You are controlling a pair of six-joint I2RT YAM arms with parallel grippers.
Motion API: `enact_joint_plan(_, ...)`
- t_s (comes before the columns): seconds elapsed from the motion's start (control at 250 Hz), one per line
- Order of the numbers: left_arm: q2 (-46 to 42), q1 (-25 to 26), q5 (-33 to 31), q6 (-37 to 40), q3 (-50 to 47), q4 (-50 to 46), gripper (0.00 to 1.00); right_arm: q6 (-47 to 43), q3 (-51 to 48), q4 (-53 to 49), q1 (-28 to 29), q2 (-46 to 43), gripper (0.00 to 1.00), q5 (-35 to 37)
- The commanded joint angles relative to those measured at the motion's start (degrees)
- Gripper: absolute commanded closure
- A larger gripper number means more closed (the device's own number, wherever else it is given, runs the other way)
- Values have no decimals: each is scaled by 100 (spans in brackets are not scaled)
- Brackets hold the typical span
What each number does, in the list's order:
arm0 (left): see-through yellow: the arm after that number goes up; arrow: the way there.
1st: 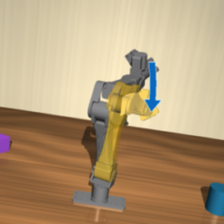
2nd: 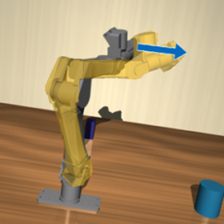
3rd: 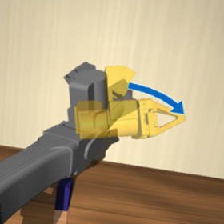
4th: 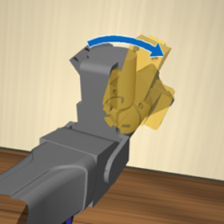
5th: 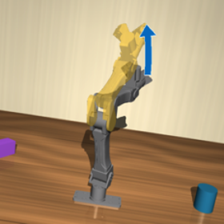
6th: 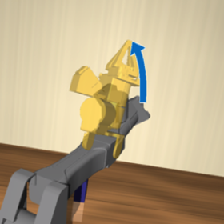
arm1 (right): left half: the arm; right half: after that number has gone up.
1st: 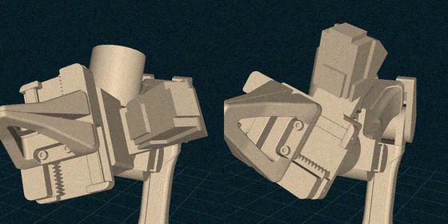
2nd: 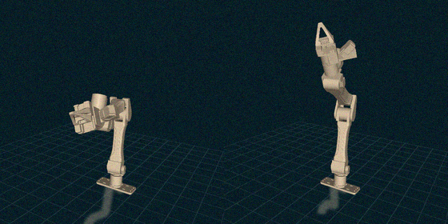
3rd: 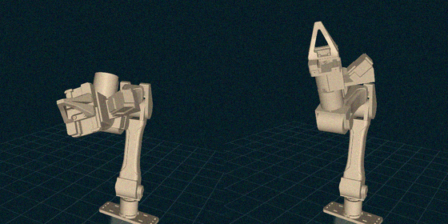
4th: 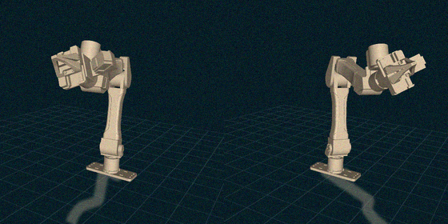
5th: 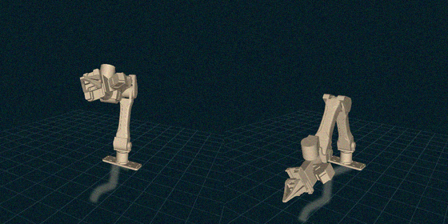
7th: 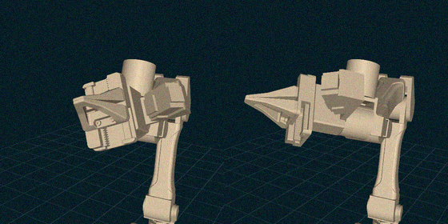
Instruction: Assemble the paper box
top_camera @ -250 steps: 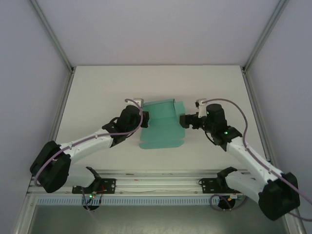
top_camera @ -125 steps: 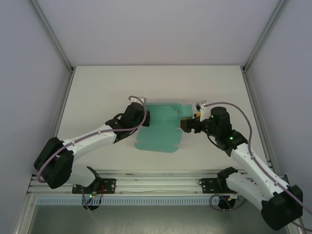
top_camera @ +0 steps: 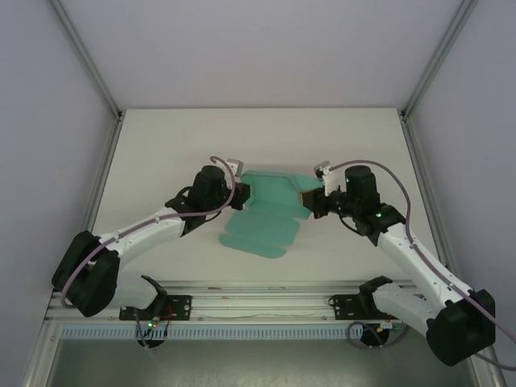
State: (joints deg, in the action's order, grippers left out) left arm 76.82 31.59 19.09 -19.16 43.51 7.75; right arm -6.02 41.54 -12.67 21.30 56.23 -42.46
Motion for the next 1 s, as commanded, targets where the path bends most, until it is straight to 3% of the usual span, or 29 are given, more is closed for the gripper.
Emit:
enact_joint_plan(0.0, -71, -232, 666, 366, -107, 582, 100, 266, 173, 526, -52, -71, 97, -1349)
enact_joint_plan(0.092, 170, -437, 1011, 369, -61, 941, 100, 1075, 72, 1479, -53, 90, 99, -2279)
enact_joint_plan(0.2, 503, -518, 1669, 426, 77, 1425, 100, 1648, 108, 2176, -40, 294, 100, -2834)
enact_joint_plan(0.412, 1168, -515, 2631, 351, 531, 2202, 100, 1586, 376, 2435, 155, 661, 99, -3117)
enact_joint_plan(0.612, 1599, -518, 2925, 87, 956, 2332, 100, 1516, 462, 2417, 203, 906, 96, -2680)
enact_joint_plan(0.708, 1509, -519, 2470, 141, 964, 1987, 100, 1246, 573, 1761, 188, 785, 86, -1977)
enact_joint_plan(0.883, 1186, -531, 514, 7, 1046, 488, 100, 689, 377, 630, 160, -112, 40, 669)
enact_joint_plan(0.995, 965, -540, -258, -248, 988, -95, 100, 602, -33, 375, 150, -842, 18, 1650)
